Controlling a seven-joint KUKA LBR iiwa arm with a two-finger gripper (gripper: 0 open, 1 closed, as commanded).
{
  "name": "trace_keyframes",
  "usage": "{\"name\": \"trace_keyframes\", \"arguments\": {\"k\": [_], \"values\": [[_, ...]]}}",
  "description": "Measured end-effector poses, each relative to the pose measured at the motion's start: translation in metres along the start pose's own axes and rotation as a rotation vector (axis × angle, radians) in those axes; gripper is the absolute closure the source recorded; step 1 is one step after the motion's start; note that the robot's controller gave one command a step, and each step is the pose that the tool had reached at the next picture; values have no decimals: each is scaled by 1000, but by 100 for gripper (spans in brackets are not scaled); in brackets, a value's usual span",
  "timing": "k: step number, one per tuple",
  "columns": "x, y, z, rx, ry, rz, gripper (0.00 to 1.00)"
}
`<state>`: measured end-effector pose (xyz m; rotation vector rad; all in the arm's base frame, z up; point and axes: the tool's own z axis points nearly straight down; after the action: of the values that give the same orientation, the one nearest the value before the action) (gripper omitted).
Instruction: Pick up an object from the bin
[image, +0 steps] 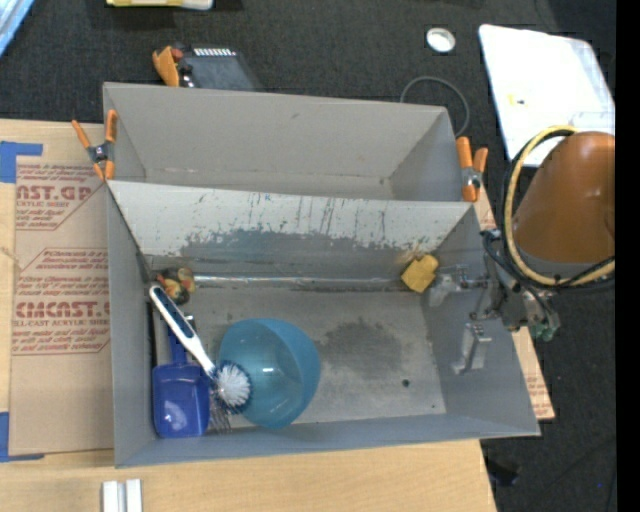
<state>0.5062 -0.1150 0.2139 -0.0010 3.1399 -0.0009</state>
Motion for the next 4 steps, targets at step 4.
{"name": "trace_keyframes", "arguments": {"k": [4], "values": [[-80,75,123,0,-9,-335,0]]}}
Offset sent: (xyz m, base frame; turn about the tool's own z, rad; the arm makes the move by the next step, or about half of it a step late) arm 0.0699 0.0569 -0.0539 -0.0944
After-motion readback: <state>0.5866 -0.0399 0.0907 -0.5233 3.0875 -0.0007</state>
